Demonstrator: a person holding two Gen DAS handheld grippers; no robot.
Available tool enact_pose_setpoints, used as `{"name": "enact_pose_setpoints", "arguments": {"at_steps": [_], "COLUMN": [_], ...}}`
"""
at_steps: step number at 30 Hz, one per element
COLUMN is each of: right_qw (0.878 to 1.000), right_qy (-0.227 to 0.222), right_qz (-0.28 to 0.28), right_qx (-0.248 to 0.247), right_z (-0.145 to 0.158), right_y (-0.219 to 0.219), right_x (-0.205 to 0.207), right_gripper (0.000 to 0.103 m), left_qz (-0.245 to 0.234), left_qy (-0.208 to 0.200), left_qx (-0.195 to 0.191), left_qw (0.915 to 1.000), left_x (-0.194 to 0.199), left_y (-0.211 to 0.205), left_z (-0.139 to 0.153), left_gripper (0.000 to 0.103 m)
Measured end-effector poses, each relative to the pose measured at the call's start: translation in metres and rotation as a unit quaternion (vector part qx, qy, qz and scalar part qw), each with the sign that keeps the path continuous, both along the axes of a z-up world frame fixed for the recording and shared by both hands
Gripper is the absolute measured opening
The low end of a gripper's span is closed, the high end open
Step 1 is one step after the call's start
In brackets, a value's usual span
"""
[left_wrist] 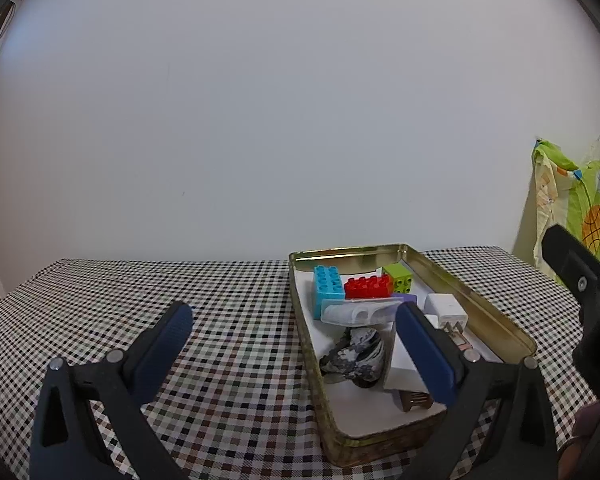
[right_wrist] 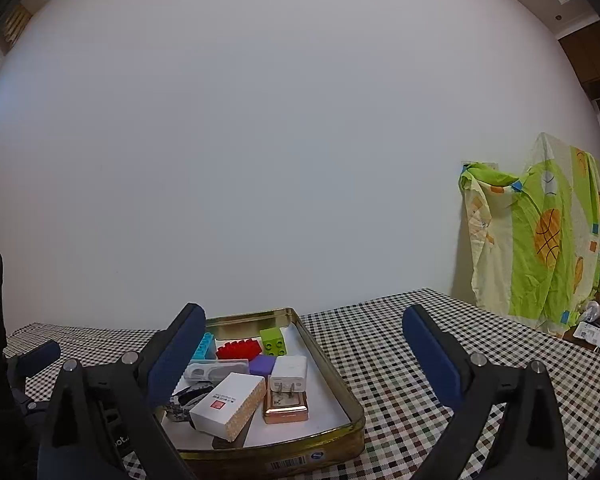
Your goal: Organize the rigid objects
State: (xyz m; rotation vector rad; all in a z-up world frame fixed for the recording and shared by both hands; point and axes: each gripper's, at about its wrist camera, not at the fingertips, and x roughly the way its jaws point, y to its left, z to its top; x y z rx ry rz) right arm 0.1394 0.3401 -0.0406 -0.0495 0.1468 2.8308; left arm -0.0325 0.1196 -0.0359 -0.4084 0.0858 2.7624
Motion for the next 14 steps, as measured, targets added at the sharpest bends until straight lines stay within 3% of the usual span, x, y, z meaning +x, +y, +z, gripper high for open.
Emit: {"name": "enact_pose_setpoints", "arguments": {"at_steps": [14], "right_qw": [1.0], "right_qy": [-0.003], "right_qz": [0.004], "right_qx": [-0.002], "right_z": [-0.0025], "right_y": [0.0031], "right_x": [0.0017], "right_gripper": [0.101], "left_qz": [0.002], "left_qy": [-0.002], "left_qx": [-0.001], "left_qw": [1.0], "left_x": [0.0007], "left_y": [0.0035], "left_z": [-0.0012], "left_gripper": [0.103]}}
